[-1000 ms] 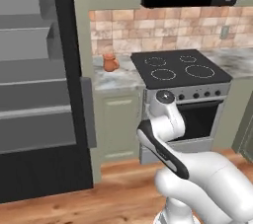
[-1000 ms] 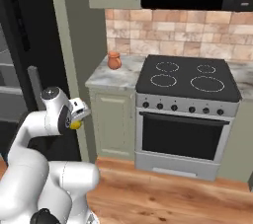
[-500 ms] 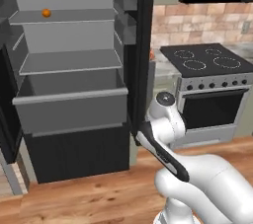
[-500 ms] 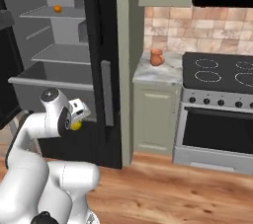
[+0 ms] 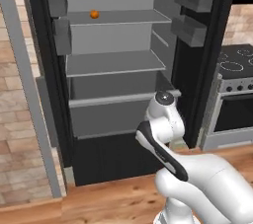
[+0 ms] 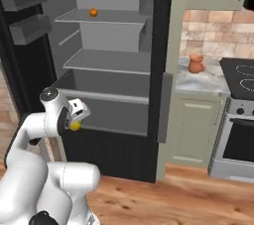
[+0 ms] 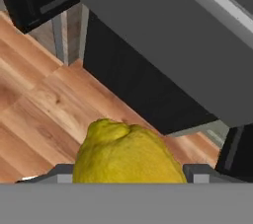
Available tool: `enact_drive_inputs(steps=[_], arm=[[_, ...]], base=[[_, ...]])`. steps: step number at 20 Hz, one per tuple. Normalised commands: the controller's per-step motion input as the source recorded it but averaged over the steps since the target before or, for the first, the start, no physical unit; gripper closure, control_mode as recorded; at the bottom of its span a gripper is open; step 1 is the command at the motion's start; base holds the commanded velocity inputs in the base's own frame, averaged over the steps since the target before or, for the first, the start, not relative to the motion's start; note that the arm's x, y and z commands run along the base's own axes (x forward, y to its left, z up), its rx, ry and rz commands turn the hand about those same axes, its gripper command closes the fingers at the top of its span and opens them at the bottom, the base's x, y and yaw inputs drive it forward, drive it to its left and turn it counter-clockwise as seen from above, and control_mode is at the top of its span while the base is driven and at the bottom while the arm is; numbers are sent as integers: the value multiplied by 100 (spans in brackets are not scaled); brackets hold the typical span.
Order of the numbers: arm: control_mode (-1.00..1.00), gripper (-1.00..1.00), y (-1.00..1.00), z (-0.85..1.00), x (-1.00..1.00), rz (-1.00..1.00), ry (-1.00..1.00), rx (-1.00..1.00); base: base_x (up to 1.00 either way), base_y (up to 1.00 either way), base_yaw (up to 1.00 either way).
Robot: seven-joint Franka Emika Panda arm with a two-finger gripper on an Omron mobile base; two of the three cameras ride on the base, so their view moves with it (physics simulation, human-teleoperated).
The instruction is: Place the potato and lemon inside the fridge drawer. Close the drawer after placing the vegetables.
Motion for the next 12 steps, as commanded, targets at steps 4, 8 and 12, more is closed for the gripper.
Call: enact_drive_inputs(steps=[4, 8, 12], arm=[[100, 100, 0, 0, 0, 0, 0, 0], [100, 100, 0, 0, 0, 0, 0, 0], [100, 100, 0, 0, 0, 0, 0, 0]], base=[[73, 3, 3], [66, -25, 10], [66, -1, 9]])
